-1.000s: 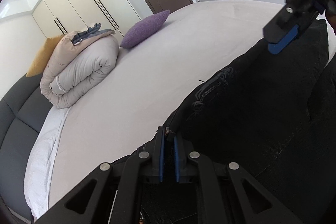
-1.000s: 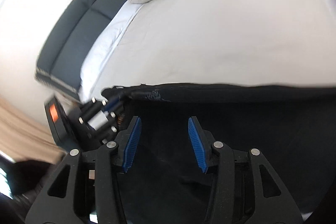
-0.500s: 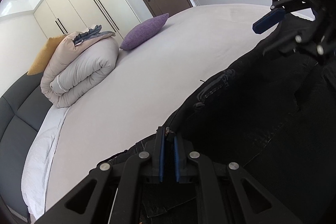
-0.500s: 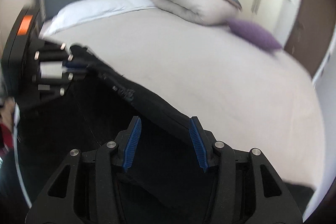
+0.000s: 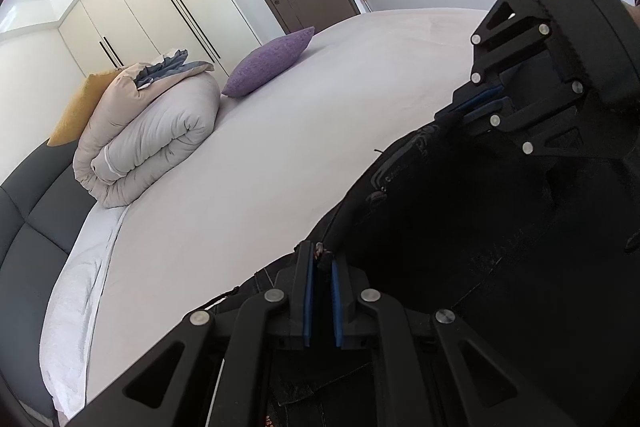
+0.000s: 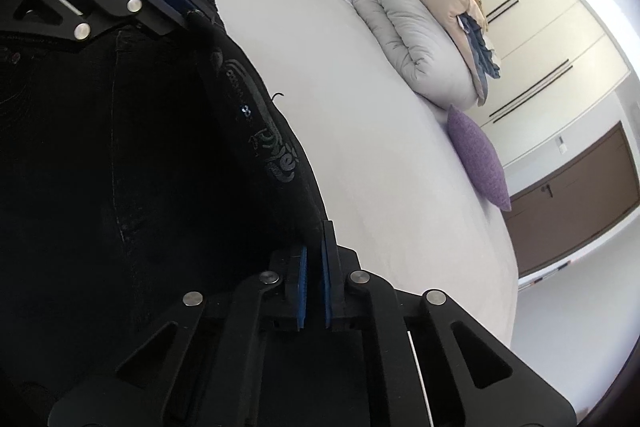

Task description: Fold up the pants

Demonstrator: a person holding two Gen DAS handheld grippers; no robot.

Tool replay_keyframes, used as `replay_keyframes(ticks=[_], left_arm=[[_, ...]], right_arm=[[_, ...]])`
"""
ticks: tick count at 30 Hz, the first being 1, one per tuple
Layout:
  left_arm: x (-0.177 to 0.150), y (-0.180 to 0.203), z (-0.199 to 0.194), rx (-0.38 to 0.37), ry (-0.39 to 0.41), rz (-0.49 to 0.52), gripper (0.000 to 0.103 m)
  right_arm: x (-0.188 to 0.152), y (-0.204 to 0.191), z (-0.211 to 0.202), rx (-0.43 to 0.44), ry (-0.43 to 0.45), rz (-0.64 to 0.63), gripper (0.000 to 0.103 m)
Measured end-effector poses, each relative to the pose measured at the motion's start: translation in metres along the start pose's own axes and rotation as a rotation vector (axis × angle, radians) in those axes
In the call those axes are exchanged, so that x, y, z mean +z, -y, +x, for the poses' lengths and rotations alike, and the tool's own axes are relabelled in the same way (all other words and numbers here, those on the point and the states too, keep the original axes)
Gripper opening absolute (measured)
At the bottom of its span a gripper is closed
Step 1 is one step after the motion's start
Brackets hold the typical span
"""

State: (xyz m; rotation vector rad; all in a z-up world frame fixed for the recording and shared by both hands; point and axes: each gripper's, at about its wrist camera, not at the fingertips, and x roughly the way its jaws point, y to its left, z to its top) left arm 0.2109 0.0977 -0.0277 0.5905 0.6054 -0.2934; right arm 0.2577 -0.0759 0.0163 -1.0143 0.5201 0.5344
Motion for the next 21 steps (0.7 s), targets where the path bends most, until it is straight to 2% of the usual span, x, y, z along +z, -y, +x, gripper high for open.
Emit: replay_keyframes(ticks=[2, 4, 8, 10, 13, 15, 17, 21], left_arm=[[-0.001, 0.0, -0.004, -0.001, 0.005, 0.001, 0.008], [-0.003, 0.0, -0.009, 0.0, 0.013, 0.01, 0.008], [-0.011, 0.004, -0.023, -0.011, 0.032, 0.042, 0.008], [-0.018, 0.014, -0.031, -0.019, 0.038, 0.094, 0.008], [-0.033, 0.038, -0.043, -0.04, 0.029, 0.202, 0.008], [-0.046, 0.056, -0.049, -0.043, 0.011, 0.279, 0.008], [-0.059, 0.073, -0.055, -0.053, -0.013, 0.348, 0.008], [-0.086, 0.097, -0.069, -0.082, -0.061, 0.451, 0.008]], right_arm=[[-0.003, -0.016, -0.017, -0.036, 0.021, -0.076, 0.003], [-0.003, -0.041, -0.03, -0.107, 0.045, -0.22, 0.003], [-0.008, -0.092, -0.041, -0.198, 0.098, -0.605, 0.003], [-0.015, -0.113, -0.046, -0.221, 0.123, -0.782, 0.003], [-0.026, -0.145, -0.057, -0.201, 0.15, -1.026, 0.003], [-0.029, -0.158, -0.06, -0.181, 0.158, -1.134, 0.003], [-0.028, -0.174, -0.065, -0.164, 0.16, -1.219, 0.003], [-0.015, -0.197, -0.076, -0.129, 0.16, -1.285, 0.003]])
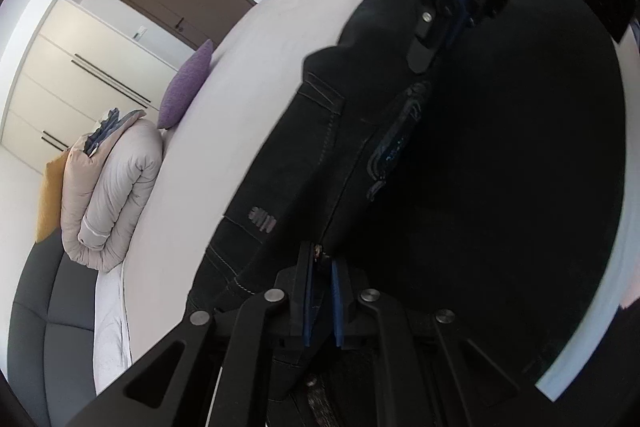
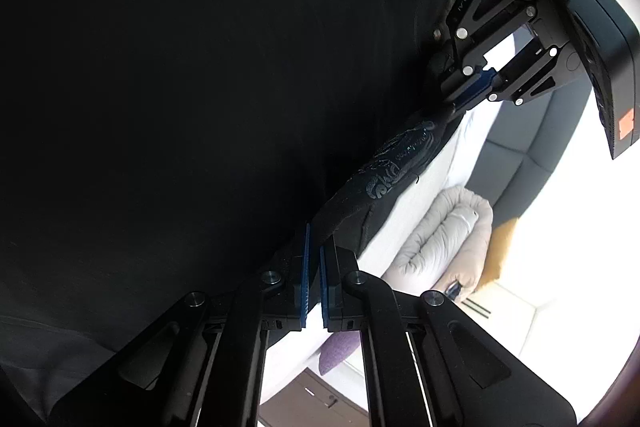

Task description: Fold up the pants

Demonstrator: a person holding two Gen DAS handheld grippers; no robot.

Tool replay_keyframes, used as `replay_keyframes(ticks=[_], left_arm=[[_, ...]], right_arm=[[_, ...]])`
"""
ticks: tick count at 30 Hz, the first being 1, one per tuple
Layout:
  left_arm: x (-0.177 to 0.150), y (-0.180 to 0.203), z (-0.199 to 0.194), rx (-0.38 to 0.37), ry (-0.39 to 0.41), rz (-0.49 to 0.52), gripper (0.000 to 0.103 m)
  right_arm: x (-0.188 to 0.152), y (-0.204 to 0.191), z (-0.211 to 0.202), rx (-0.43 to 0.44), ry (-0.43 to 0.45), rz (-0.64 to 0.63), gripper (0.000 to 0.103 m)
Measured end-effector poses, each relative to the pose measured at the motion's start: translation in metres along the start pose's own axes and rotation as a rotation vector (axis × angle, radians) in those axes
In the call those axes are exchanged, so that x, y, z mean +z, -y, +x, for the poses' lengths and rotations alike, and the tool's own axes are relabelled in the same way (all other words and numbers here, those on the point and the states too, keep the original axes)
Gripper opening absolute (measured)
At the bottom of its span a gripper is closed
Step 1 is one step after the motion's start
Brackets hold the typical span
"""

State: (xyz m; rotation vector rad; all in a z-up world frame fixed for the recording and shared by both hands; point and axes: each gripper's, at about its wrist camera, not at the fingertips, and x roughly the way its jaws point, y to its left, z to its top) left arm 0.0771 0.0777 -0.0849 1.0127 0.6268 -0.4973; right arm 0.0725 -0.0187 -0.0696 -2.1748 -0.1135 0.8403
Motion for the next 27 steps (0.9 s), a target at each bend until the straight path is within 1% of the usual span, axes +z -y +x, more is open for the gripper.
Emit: replay_keyframes(ticks=[2, 4, 6, 9, 11, 13, 16, 17, 19, 21, 23, 25, 27], left_arm=[[-0.005, 0.015, -0.007, -0.002, -0.018, 0.049, 0.008], [-0.01, 0.023, -0.012, -0.013, -0.03, 0.064, 0.008], [-0.015, 0.029, -0.016, -0.023, -0.041, 0.059, 0.008], [-0.023, 0.032, -0.02, -0.018, -0.059, 0.056, 0.008], [-0.029, 0.034, -0.022, -0.011, -0.071, 0.052, 0.008], [-0.035, 0.032, -0.023, -0.007, -0.083, 0.041, 0.008], [-0.046, 0.026, -0.024, -0.002, -0.099, 0.024, 0.008], [-0.049, 0.023, -0.024, -0.002, -0.103, 0.017, 0.008], [-0.056, 0.022, -0.025, -0.001, -0.109, 0.005, 0.008], [-0.061, 0.023, -0.026, -0.004, -0.111, -0.015, 0.008], [-0.062, 0.022, -0.026, -0.001, -0.107, -0.032, 0.007], [-0.061, 0.019, -0.027, 0.002, -0.102, -0.046, 0.007], [-0.062, 0.021, -0.03, 0.002, -0.097, -0.054, 0.007]], right_arm=[[0.013, 0.006, -0.005, 0.014, 0.015, -0.013, 0.003], [0.027, 0.015, -0.011, 0.033, 0.028, -0.006, 0.003], [0.045, 0.025, -0.012, 0.051, 0.04, 0.006, 0.003], [0.071, 0.045, -0.011, 0.062, 0.063, 0.037, 0.003], [0.086, 0.057, -0.011, 0.058, 0.075, 0.05, 0.003], [0.094, 0.065, -0.004, 0.057, 0.088, 0.072, 0.003], [0.12, 0.091, 0.0, 0.049, 0.103, 0.105, 0.003], [0.133, 0.085, -0.011, 0.045, 0.107, 0.112, 0.003], [0.148, 0.099, -0.01, 0.038, 0.117, 0.13, 0.003], [0.15, 0.081, -0.021, 0.036, 0.124, 0.143, 0.003], [0.159, 0.086, -0.014, 0.043, 0.127, 0.147, 0.003], [0.161, 0.086, -0.013, 0.046, 0.124, 0.15, 0.003], [0.145, 0.07, -0.013, 0.051, 0.122, 0.17, 0.003]])
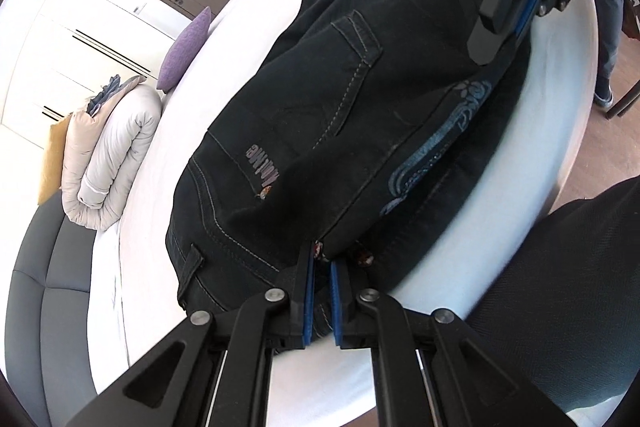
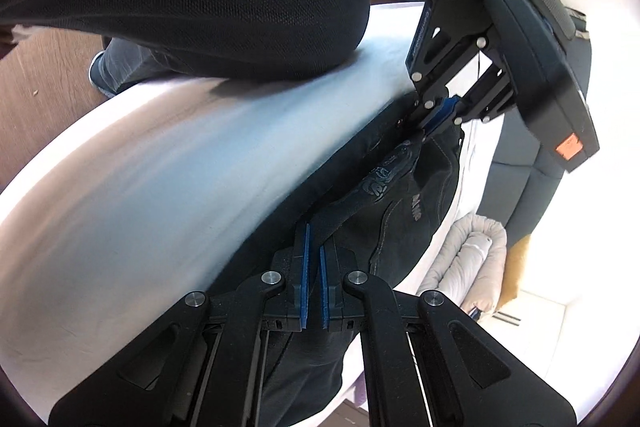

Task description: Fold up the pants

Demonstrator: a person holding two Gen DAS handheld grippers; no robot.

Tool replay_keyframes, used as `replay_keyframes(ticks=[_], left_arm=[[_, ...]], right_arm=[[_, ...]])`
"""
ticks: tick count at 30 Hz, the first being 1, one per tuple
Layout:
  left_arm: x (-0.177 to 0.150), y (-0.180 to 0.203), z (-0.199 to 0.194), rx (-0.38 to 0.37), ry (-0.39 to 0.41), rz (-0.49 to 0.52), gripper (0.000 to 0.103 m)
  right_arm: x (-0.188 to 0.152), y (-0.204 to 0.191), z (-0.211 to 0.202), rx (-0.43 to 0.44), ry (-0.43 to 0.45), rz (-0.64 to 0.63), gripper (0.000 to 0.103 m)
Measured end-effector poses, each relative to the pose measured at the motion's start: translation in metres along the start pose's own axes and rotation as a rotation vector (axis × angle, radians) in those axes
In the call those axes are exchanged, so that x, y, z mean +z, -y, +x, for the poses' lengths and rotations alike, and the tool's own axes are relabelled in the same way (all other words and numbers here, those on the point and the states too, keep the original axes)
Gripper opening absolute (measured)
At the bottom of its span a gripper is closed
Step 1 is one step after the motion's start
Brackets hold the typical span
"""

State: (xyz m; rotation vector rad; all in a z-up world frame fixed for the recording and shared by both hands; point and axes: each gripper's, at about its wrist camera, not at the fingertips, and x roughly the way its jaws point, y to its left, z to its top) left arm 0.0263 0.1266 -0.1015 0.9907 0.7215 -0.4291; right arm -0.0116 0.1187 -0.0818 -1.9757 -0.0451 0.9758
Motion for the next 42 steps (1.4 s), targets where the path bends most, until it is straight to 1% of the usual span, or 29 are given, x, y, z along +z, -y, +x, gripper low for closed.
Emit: replay_keyframes(ticks=[1, 3, 4, 7, 8, 9, 12, 15, 17, 18, 19, 21, 23, 24, 25, 26, 27, 30, 32, 34, 36, 37, 38, 39, 40, 41, 42], left_arm=[[-0.001, -0.001, 0.0, -0.001, 0.0, -0.002, 0.007], [-0.002, -0.001, -0.001, 0.001, 0.001, -0.014, 0.007], [-0.002, -0.001, -0.001, 0.002, 0.0, -0.022, 0.007], [-0.004, 0.009, -0.005, 0.005, 0.002, -0.062, 0.007], [0.001, 0.007, -0.004, 0.008, 0.005, -0.076, 0.007], [0.0, 0.007, -0.005, 0.015, 0.007, -0.088, 0.007], [0.002, 0.014, -0.01, 0.054, 0.008, -0.087, 0.007], [0.007, 0.028, -0.013, 0.125, -0.003, -0.03, 0.007], [0.008, 0.029, -0.014, 0.146, 0.0, -0.04, 0.007], [0.007, 0.028, -0.013, 0.15, -0.002, -0.058, 0.009], [0.006, 0.027, -0.011, 0.146, -0.013, -0.074, 0.011], [0.0, 0.024, -0.005, 0.132, -0.049, -0.114, 0.013], [-0.005, 0.02, -0.009, 0.123, -0.055, -0.145, 0.022], [-0.007, 0.016, -0.012, 0.115, -0.055, -0.165, 0.036], [-0.011, 0.011, -0.016, 0.105, -0.052, -0.191, 0.055], [-0.014, 0.004, -0.021, 0.094, -0.042, -0.227, 0.061], [-0.016, -0.004, -0.026, 0.085, -0.032, -0.271, 0.063], [-0.015, -0.032, -0.035, 0.071, 0.004, -0.404, 0.063], [-0.006, -0.051, -0.038, 0.059, 0.046, -0.496, 0.063], [0.007, -0.068, -0.028, 0.028, 0.06, -0.572, 0.061], [0.017, -0.078, -0.012, 0.0, 0.04, -0.617, 0.056], [0.021, -0.08, 0.005, -0.031, 0.004, -0.635, 0.054], [0.018, -0.079, 0.019, -0.052, -0.039, -0.641, 0.054], [0.016, -0.075, 0.04, -0.08, -0.105, -0.641, 0.057], [0.012, -0.073, 0.051, -0.096, -0.115, -0.659, 0.06], [0.01, -0.072, 0.053, -0.094, -0.096, -0.699, 0.063], [0.007, -0.076, 0.054, -0.104, -0.102, -0.736, 0.066]], right_arm=[[-0.006, -0.003, -0.003, 0.002, 0.0, 0.014, 0.003], [-0.003, -0.009, -0.012, 0.0, -0.004, 0.024, 0.003], [-0.012, -0.02, -0.015, -0.002, -0.006, 0.028, 0.003], [-0.017, -0.024, -0.011, 0.005, -0.013, 0.035, 0.003], [-0.027, -0.033, -0.027, 0.008, -0.013, 0.04, 0.003], [-0.03, -0.037, -0.032, 0.012, -0.015, 0.046, 0.003], [-0.032, -0.038, -0.04, 0.017, -0.018, 0.071, 0.003], [-0.034, -0.041, -0.039, 0.025, -0.022, 0.082, 0.003], [-0.038, -0.036, -0.029, 0.029, -0.025, 0.078, 0.003], [-0.038, -0.035, -0.028, 0.028, -0.027, 0.077, 0.003], [-0.039, -0.035, -0.028, 0.029, -0.029, 0.076, 0.003], [-0.041, -0.036, -0.029, 0.035, -0.032, 0.071, 0.003], [-0.044, -0.037, -0.027, 0.043, -0.037, 0.065, 0.004], [-0.045, -0.037, -0.028, 0.049, -0.038, 0.07, 0.004], [-0.047, -0.038, -0.03, 0.056, -0.038, 0.079, 0.004], [-0.049, -0.038, -0.03, 0.06, -0.038, 0.088, 0.004], [-0.05, -0.038, -0.03, 0.062, -0.038, 0.094, 0.004], [-0.053, -0.041, -0.033, 0.057, -0.044, 0.101, 0.004], [-0.055, -0.043, -0.033, 0.054, -0.047, 0.103, 0.004], [-0.059, -0.046, -0.038, 0.051, -0.05, 0.103, 0.004], [-0.06, -0.047, -0.039, 0.049, -0.054, 0.116, 0.004], [-0.061, -0.048, -0.041, 0.046, -0.056, 0.127, 0.004], [-0.061, -0.05, -0.042, 0.042, -0.058, 0.137, 0.004], [-0.061, -0.052, -0.043, 0.034, -0.061, 0.149, 0.004], [-0.061, -0.053, -0.044, 0.017, -0.065, 0.166, 0.005], [-0.061, -0.055, -0.046, 0.005, -0.071, 0.183, 0.005], [-0.06, -0.055, -0.046, -0.008, -0.078, 0.206, 0.005]])
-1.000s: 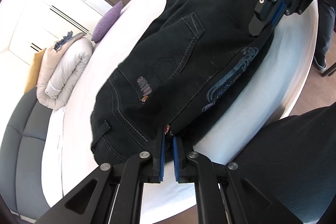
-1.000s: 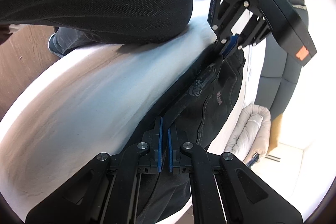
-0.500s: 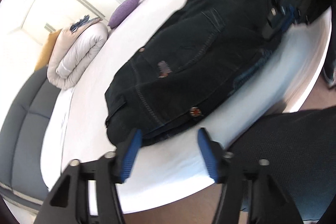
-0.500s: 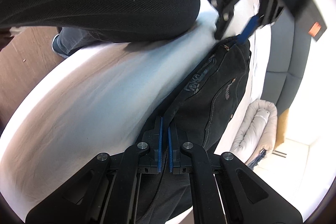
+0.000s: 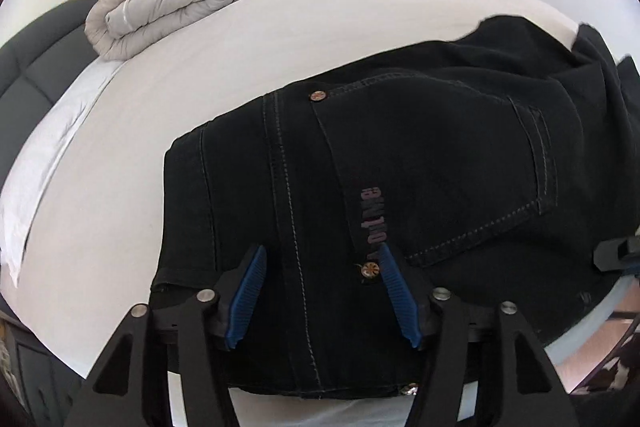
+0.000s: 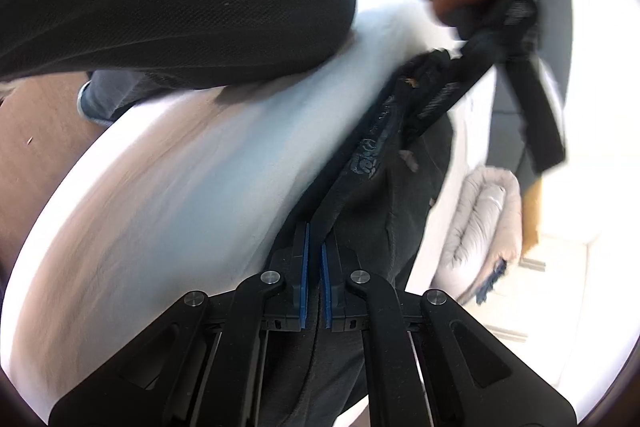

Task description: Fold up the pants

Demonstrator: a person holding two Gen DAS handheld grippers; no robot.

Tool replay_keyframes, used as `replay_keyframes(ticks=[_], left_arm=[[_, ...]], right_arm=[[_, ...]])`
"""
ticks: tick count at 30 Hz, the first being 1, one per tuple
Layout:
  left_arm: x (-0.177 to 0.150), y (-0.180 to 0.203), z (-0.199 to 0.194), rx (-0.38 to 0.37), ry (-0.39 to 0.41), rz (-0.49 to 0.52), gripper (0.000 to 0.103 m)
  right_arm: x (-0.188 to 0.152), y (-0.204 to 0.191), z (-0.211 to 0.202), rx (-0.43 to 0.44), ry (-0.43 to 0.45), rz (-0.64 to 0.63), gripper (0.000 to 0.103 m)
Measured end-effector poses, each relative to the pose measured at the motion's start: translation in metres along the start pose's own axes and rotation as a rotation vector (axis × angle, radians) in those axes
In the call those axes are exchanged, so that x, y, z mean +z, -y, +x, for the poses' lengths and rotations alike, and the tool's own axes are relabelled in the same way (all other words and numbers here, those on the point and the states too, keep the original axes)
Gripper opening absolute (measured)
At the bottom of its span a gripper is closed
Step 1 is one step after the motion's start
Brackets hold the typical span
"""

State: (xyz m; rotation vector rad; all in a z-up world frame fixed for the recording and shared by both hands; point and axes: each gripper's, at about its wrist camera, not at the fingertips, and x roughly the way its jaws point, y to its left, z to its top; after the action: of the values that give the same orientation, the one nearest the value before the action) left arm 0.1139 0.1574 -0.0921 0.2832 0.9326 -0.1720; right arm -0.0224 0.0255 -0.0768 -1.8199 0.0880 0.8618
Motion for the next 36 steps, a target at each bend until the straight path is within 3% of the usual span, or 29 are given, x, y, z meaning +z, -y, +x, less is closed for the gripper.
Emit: replay_keyframes(ticks=[3, 6, 8, 9, 13, 15, 17, 19, 22, 25, 28, 33, 36], left_arm=[[0.001, 0.003, -0.004, 0.043, -0.017, 0.011, 0.07], [0.01, 0.005, -0.013, 0.079, -0.048, -0.004, 0.069], [0.021, 0.01, -0.023, 0.118, -0.031, -0.029, 0.066], [0.028, 0.015, -0.029, 0.104, -0.009, -0.043, 0.066], [0.05, 0.054, -0.03, 0.039, 0.003, -0.013, 0.066], [0.054, 0.072, -0.012, 0.044, -0.047, 0.022, 0.066], [0.05, 0.076, 0.009, 0.049, -0.097, -0.002, 0.067], [0.048, 0.061, 0.012, -0.008, -0.092, -0.114, 0.068], [0.044, 0.06, 0.01, -0.016, -0.097, -0.113, 0.069], [0.04, 0.063, 0.01, -0.002, -0.096, -0.122, 0.069], [0.038, 0.063, 0.014, -0.008, -0.096, -0.139, 0.069], [0.044, 0.055, 0.023, -0.014, -0.111, -0.142, 0.069], [0.049, 0.049, 0.028, -0.02, -0.101, -0.152, 0.069]], right_arm=[[-0.002, 0.001, -0.008, -0.009, -0.008, 0.089, 0.008], [-0.008, 0.005, -0.021, -0.05, -0.006, 0.238, 0.032], [-0.019, 0.01, -0.037, -0.078, 0.011, 0.38, 0.093], [-0.025, 0.012, -0.046, -0.086, 0.03, 0.452, 0.098], [-0.067, 0.024, -0.071, -0.074, 0.01, 0.803, 0.098], [-0.11, 0.033, -0.084, -0.01, 0.009, 1.084, 0.098], [-0.174, 0.035, -0.092, 0.034, -0.028, 1.378, 0.097], [-0.251, 0.026, -0.104, 0.061, -0.046, 1.659, 0.097], [-0.363, 0.008, -0.133, 0.037, 0.031, 1.941, 0.097], [-0.452, -0.006, -0.142, 0.005, 0.053, 2.038, 0.097], [-0.523, -0.018, -0.127, 0.047, 0.019, 2.068, 0.095], [-0.59, -0.035, -0.067, 0.225, -0.098, 2.041, 0.083], [-0.602, -0.048, -0.038, 0.333, -0.146, 2.031, 0.081]])
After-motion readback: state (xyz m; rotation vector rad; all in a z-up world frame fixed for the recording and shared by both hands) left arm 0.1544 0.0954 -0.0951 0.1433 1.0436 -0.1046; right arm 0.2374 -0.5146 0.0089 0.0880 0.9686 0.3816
